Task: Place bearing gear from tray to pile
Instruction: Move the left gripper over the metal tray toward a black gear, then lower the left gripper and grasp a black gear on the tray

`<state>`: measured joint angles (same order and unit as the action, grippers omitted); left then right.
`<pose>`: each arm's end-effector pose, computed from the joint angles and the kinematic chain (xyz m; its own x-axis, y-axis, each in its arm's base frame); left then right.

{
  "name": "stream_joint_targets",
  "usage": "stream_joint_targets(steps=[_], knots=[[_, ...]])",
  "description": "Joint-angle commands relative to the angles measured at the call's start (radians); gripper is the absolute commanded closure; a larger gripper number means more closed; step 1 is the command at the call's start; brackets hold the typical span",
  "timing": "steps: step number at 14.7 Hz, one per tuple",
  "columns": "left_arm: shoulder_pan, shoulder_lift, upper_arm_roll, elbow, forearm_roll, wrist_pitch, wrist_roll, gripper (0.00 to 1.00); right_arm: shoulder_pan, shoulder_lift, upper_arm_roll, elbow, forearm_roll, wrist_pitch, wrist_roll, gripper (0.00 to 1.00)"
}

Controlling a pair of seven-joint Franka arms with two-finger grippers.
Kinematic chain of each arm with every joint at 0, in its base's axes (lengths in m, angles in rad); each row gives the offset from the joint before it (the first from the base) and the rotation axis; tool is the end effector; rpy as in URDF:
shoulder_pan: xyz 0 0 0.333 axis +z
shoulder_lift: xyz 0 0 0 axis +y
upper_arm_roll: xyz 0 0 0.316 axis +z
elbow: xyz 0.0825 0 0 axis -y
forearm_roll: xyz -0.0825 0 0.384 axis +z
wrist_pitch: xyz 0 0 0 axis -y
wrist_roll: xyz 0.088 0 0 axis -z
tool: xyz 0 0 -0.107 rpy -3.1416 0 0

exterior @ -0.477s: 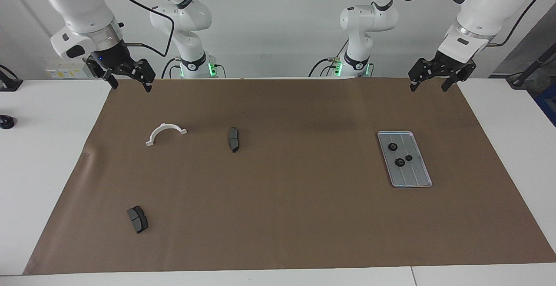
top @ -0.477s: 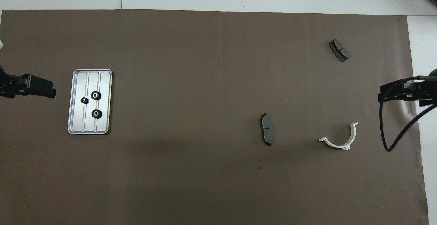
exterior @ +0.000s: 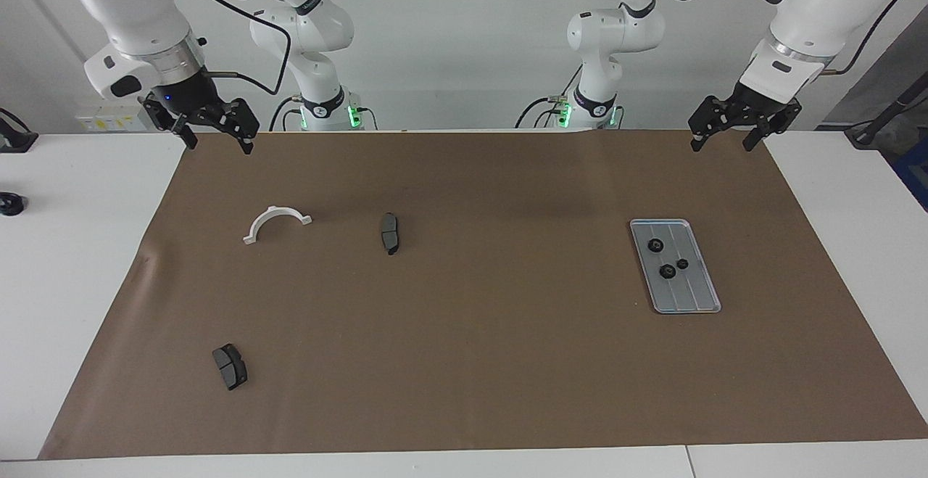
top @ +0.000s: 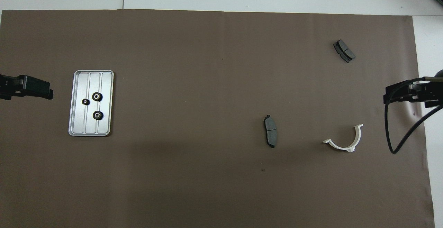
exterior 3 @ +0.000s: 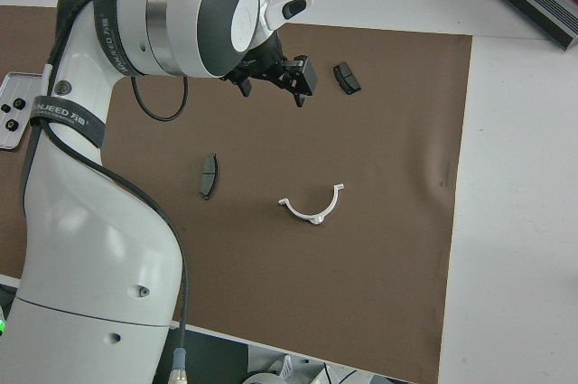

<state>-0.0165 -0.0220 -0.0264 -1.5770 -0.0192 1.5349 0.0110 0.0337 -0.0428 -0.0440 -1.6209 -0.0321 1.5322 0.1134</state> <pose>0.5434 -0.0256 0.6306 0.9983 -0.0545 -0.0199 -0.0542 -0.9984 0.0188 0.5364 -0.0096 0.6210 0.9913 -0.1244 -0.0422 -0.1230 -0.9918 0.0352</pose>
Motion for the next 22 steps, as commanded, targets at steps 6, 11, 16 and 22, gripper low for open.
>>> stream_joint_targets(steps=[6,11,16,22], knots=[[0.015,-0.114,-0.006,-0.266,0.016,0.266,0.003,0.00,0.000,-0.023,-0.007,-0.024,0.023,0.003,-0.005,0.00],[0.044,-0.138,-0.007,-0.472,0.016,0.468,0.023,0.00,0.000,-0.023,-0.007,-0.024,0.024,0.003,-0.005,0.00],[0.049,-0.081,-0.007,-0.619,0.016,0.689,0.021,0.00,0.000,-0.023,-0.007,-0.024,0.023,0.003,-0.005,0.00],[0.059,0.005,-0.007,-0.716,0.015,0.898,0.014,0.00,0.002,-0.023,-0.007,-0.024,0.023,0.003,-0.005,0.00]])
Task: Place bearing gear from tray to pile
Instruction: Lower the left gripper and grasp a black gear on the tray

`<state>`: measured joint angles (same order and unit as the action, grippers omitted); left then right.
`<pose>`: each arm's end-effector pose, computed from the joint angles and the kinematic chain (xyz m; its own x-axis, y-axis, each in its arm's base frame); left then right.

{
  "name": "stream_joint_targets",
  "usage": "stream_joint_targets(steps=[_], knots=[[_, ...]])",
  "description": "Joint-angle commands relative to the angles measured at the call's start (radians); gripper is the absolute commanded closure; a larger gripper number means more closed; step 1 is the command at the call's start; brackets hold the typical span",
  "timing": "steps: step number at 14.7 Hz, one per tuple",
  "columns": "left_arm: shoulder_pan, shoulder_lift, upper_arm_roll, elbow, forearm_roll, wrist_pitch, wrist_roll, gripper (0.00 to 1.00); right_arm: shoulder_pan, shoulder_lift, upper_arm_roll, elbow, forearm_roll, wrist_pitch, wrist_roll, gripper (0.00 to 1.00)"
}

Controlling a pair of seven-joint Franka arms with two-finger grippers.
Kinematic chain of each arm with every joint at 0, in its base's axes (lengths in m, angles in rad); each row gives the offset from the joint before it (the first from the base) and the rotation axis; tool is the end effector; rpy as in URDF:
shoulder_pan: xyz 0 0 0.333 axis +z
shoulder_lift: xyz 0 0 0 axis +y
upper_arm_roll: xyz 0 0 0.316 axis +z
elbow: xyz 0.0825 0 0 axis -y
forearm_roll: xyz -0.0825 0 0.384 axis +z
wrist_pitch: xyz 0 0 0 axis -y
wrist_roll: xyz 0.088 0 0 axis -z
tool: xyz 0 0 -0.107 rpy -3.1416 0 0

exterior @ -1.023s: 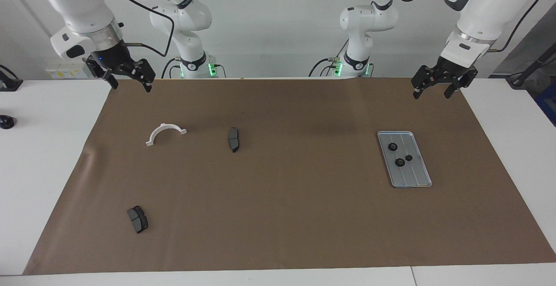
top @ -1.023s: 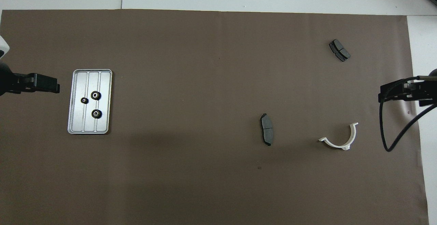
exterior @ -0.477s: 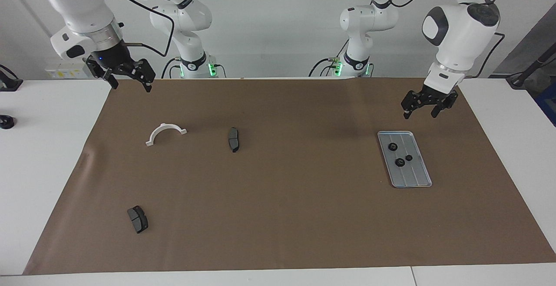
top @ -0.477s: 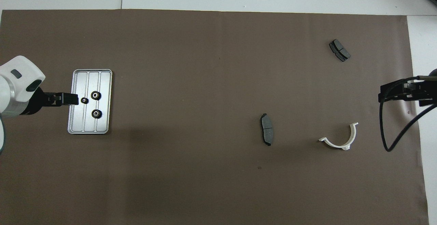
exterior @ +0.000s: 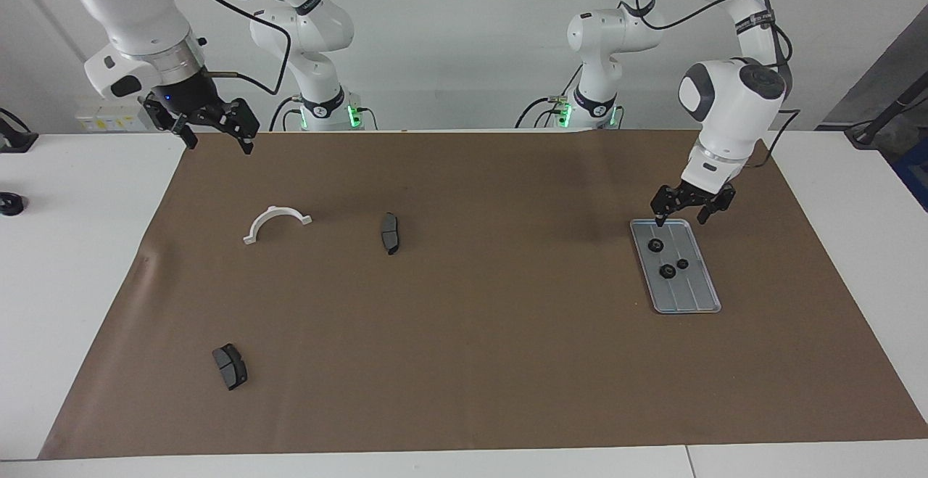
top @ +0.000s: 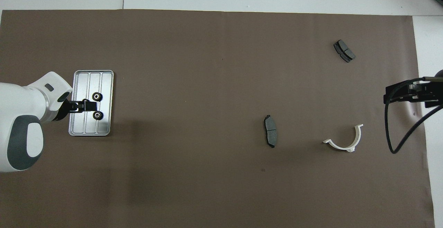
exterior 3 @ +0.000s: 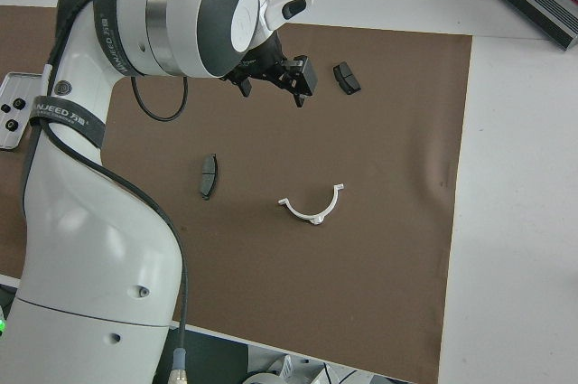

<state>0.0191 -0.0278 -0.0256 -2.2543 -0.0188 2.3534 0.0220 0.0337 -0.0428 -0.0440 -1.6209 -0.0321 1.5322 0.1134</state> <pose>0.5292 -0.0037 0.3874 0.9918 -0.0153 0.1267 -0.0169 -0.9998 0.0114 0.5364 -0.0096 0.6210 0.9913 -0.1244 -0.0422 -0.1230 -0.9918 0.0352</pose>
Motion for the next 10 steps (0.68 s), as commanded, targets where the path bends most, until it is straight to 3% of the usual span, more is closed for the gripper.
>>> stream_joint_targets(steps=[1,5,10], knots=[[0.028,0.029,-0.008,-0.040,0.016,0.108,0.001,0.00,0.000,-0.023,-0.007,-0.024,0.023,0.003,-0.005,0.00],[0.024,0.132,-0.008,-0.040,0.016,0.207,-0.004,0.03,0.000,-0.023,-0.007,-0.024,0.023,0.003,-0.005,0.00],[0.021,0.147,-0.008,-0.051,0.016,0.205,-0.004,0.14,0.000,-0.023,-0.007,-0.024,0.023,0.003,-0.005,0.00]])
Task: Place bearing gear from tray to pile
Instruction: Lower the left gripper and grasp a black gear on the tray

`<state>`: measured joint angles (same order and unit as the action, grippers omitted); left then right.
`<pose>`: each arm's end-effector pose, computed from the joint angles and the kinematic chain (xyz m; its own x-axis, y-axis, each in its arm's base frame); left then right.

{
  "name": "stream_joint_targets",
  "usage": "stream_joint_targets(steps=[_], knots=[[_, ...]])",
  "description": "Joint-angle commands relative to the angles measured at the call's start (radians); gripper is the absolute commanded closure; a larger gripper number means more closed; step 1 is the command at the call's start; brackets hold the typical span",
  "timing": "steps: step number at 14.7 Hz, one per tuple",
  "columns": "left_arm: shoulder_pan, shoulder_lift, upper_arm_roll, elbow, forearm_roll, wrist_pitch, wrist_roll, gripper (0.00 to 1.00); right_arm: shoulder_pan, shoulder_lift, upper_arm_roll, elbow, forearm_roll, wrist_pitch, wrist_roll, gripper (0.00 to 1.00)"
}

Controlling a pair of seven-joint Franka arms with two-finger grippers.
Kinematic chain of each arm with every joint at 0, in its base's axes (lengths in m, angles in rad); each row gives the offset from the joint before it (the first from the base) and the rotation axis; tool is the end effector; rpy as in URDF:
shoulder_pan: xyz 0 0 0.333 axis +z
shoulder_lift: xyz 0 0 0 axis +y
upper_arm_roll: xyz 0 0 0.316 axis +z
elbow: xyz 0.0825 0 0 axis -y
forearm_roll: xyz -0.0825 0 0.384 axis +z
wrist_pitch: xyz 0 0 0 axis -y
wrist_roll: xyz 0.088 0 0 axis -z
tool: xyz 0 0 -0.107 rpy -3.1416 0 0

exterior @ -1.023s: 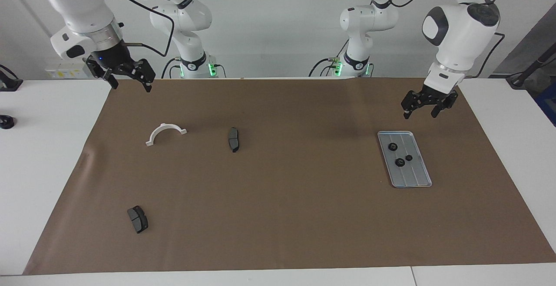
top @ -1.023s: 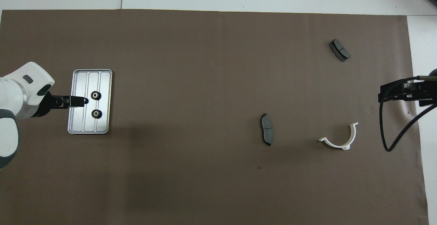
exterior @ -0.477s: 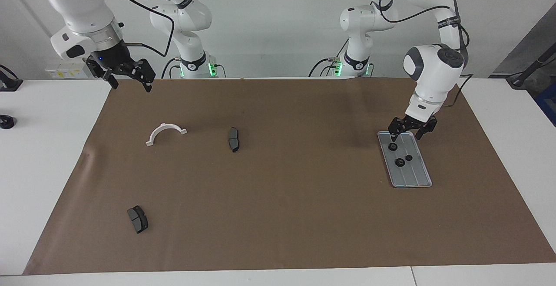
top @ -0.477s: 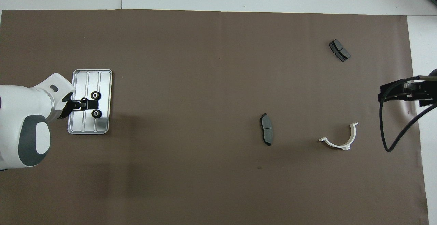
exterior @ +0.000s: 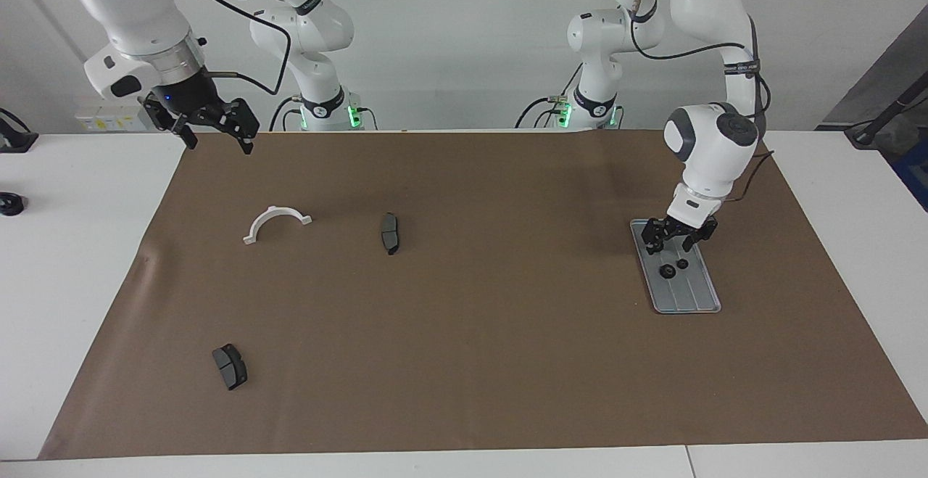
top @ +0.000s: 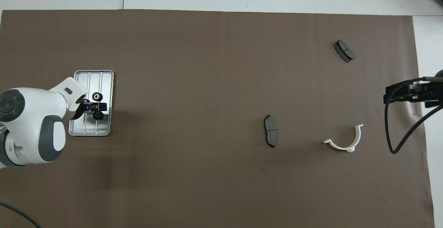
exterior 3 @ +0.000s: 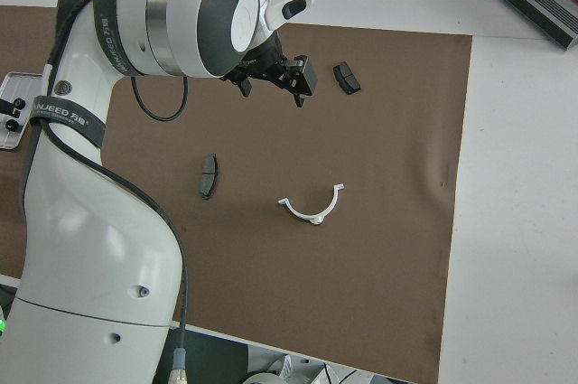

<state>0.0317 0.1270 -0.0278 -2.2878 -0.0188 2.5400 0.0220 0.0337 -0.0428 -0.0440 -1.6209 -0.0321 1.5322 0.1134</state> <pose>0.5393 0.0024 0.3087 0.9921 -0.0020 0.1251 -0.0037 -0.9999 0.0133 0.5364 -0.0096 0.6210 0.9913 -0.1244 -0.0422 -0.1230 -0.9918 0.0352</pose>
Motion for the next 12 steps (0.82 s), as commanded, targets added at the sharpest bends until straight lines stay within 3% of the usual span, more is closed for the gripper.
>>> stream_joint_targets(steps=[1,2,3,6,11,12], knots=[[0.007,-0.007,-0.006,-0.018,0.014,0.013,-0.005,0.23,0.002,-0.023,-0.007,-0.024,0.023,0.003,-0.005,0.00],[0.013,-0.009,-0.007,-0.018,0.014,0.003,-0.004,0.40,0.000,-0.023,-0.007,-0.024,0.023,0.003,-0.005,0.00],[0.014,-0.010,-0.006,-0.018,0.014,-0.019,-0.004,0.50,0.002,-0.023,-0.007,-0.024,0.024,0.003,-0.005,0.00],[0.002,-0.015,-0.006,-0.016,0.014,-0.059,-0.005,0.62,0.002,-0.023,-0.007,-0.024,0.023,0.003,-0.005,0.00],[0.001,-0.018,-0.006,-0.013,0.014,-0.081,-0.002,0.66,0.002,-0.023,-0.007,-0.024,0.023,0.003,-0.005,0.00],[0.001,-0.018,-0.006,-0.010,0.014,-0.092,-0.002,0.77,0.002,-0.023,-0.007,-0.024,0.023,0.003,-0.005,0.00]])
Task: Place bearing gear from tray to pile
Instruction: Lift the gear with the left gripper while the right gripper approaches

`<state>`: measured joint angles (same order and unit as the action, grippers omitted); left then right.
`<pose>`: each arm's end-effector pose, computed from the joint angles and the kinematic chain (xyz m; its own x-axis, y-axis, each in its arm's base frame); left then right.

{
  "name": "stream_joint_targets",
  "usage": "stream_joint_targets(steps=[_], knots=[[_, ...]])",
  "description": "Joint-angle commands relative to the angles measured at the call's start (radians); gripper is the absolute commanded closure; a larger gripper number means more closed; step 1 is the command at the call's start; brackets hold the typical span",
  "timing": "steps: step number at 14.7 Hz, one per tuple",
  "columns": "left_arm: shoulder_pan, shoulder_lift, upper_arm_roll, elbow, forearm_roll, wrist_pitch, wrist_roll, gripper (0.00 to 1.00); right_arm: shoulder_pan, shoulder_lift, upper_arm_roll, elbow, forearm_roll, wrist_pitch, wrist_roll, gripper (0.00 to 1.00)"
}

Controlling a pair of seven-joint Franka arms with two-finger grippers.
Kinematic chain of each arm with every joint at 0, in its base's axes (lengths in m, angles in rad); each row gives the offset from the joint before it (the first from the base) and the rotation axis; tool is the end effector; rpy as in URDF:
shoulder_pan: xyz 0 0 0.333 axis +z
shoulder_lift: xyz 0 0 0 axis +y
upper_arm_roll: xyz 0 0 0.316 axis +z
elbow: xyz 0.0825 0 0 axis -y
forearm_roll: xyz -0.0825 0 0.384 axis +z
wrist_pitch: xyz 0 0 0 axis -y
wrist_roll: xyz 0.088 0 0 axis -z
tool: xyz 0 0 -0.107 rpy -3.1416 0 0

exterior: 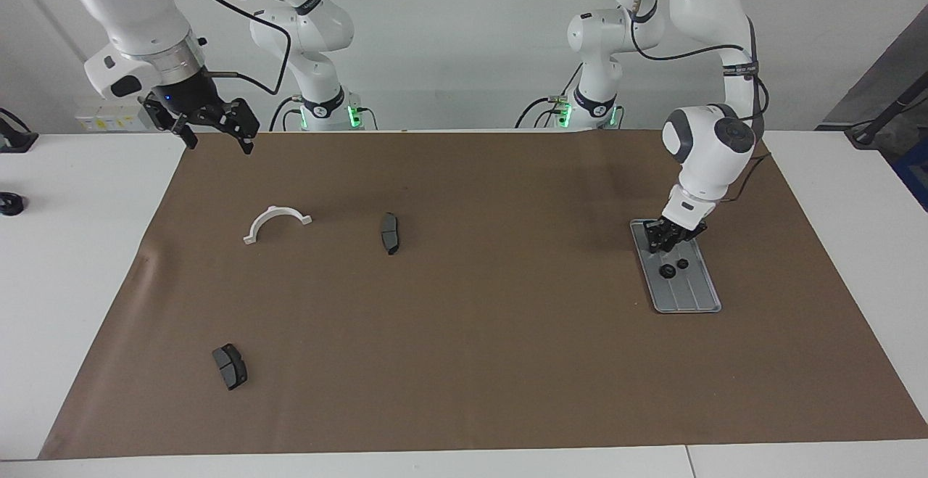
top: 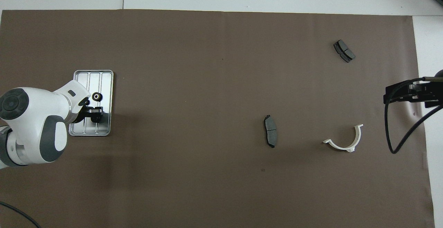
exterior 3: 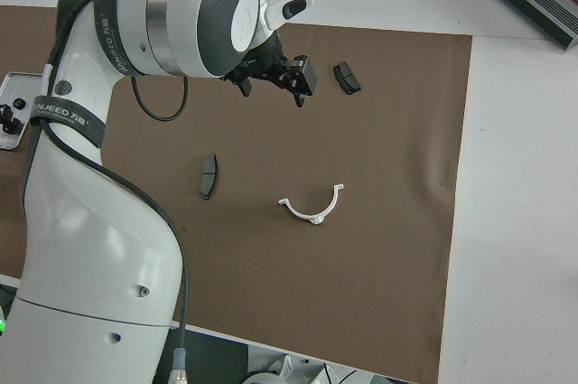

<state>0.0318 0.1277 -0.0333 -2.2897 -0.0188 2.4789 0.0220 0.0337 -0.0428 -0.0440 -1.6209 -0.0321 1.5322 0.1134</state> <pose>0.5327 -0.0007 0.3016 0.9981 -0.0081 0.0617 -0.0091 -0.9998 0.0153 0.5364 -0.0096 0.6210 0.9913 -0.1244 -0.0422 -0.1230 -0.9918 0.0352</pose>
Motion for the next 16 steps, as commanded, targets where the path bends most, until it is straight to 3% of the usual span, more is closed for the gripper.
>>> stream_joint_targets(steps=[1,2,3,8,16], knots=[[0.000,-0.019,0.000,-0.004,0.014,-0.046,-0.005,0.89,0.000,-0.023,-0.007,-0.024,0.023,0.003,-0.005,0.00],[0.000,-0.020,0.000,0.002,0.014,-0.055,-0.005,0.98,0.000,-0.023,-0.007,-0.024,0.023,0.003,-0.005,0.00],[-0.001,-0.023,0.000,0.004,0.014,-0.057,-0.005,1.00,0.000,-0.023,-0.007,-0.024,0.023,0.003,-0.005,0.00],[-0.013,-0.033,-0.013,0.103,0.014,-0.158,-0.025,1.00,0.000,-0.023,-0.007,-0.024,0.024,0.003,-0.005,0.00],[-0.314,-0.011,-0.007,0.162,0.020,-0.124,-0.385,1.00,0.003,-0.025,-0.002,-0.025,0.023,0.003,-0.023,0.00]])
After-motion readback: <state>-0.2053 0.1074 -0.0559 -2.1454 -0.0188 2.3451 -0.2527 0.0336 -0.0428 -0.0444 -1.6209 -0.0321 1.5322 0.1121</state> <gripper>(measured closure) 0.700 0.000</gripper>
